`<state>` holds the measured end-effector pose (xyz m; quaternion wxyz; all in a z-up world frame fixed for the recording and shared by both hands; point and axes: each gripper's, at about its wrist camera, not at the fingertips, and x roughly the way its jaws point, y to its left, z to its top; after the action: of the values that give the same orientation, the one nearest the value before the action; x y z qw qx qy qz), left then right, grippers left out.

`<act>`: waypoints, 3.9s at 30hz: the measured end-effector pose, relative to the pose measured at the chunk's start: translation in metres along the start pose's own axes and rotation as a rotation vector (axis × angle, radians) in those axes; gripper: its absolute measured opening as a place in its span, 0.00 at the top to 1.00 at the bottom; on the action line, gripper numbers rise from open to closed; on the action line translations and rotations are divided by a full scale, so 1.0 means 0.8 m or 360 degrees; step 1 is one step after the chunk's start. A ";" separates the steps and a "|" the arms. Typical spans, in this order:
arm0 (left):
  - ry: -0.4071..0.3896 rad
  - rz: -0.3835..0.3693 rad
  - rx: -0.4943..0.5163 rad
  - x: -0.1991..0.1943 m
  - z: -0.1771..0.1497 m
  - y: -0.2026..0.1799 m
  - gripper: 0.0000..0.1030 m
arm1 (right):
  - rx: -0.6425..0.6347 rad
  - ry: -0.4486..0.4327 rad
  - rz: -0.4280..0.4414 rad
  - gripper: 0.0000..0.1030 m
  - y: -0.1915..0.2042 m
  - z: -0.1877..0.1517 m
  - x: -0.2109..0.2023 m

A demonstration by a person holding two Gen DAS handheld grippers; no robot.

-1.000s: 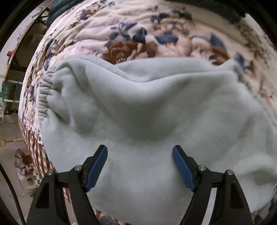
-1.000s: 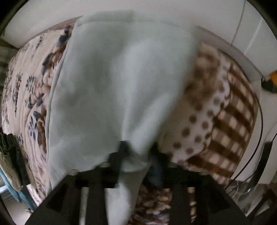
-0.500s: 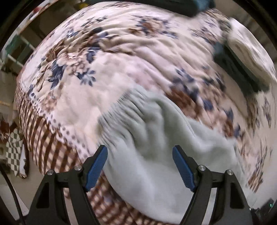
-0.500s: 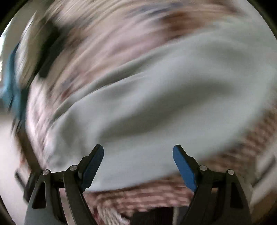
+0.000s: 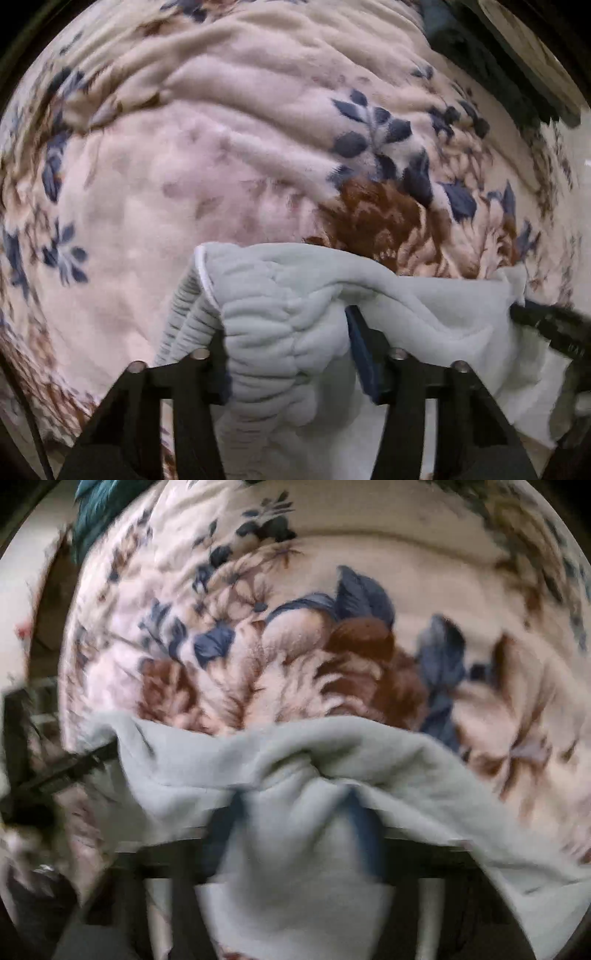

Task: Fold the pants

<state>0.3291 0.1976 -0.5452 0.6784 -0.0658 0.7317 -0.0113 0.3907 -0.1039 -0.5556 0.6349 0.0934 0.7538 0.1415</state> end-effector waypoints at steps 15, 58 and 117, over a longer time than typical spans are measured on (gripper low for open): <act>-0.0082 -0.0186 -0.0160 -0.023 0.030 0.027 0.65 | 0.0025 0.0017 0.0086 0.25 -0.030 0.013 -0.021; -0.0107 0.0088 -0.0409 -0.040 -0.099 0.042 0.50 | 0.1705 -0.0134 0.0232 0.23 -0.232 -0.371 -0.023; -0.0207 0.0401 0.0056 0.049 -0.132 -0.410 0.20 | 0.2135 -0.0945 0.0064 0.91 -0.669 -0.619 -0.148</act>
<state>0.2480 -0.1393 -0.5413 0.7215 0.0378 0.6883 0.0654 -0.0550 -0.6934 -0.5468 0.6159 0.5103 0.4726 -0.3700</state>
